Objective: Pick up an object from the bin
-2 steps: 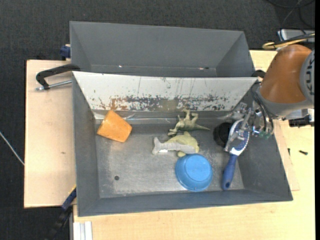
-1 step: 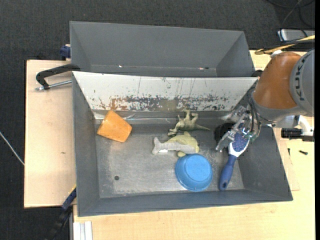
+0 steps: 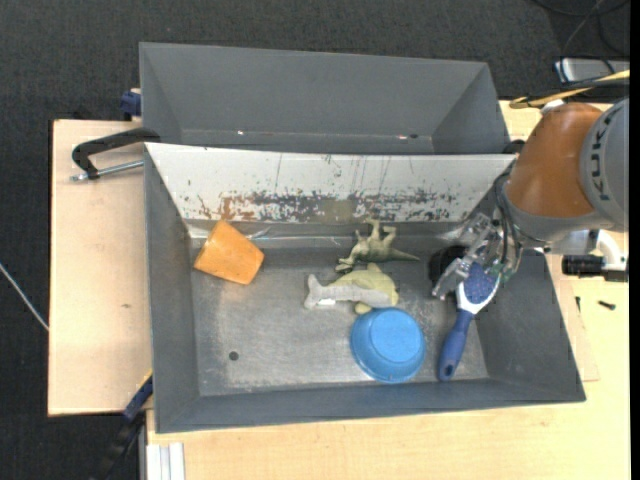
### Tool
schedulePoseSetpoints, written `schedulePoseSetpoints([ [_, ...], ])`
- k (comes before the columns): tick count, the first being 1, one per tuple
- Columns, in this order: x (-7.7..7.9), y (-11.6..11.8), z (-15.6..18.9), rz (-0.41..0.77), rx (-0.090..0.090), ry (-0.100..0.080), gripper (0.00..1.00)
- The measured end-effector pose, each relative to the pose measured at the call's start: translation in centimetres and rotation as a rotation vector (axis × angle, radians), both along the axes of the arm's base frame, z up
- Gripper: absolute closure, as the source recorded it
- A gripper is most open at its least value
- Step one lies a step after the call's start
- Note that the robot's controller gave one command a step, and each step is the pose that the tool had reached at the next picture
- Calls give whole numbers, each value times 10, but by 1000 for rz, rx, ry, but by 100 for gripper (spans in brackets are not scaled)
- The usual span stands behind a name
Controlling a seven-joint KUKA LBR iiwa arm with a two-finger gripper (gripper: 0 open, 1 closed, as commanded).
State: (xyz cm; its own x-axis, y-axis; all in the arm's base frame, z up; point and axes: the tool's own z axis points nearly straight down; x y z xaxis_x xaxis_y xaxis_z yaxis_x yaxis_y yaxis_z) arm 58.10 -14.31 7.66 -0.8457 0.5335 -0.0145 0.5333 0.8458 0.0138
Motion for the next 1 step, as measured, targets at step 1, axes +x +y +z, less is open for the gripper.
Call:
schedulePoseSetpoints([
  [1,-18,-10,124,29,-7,6,100],
])
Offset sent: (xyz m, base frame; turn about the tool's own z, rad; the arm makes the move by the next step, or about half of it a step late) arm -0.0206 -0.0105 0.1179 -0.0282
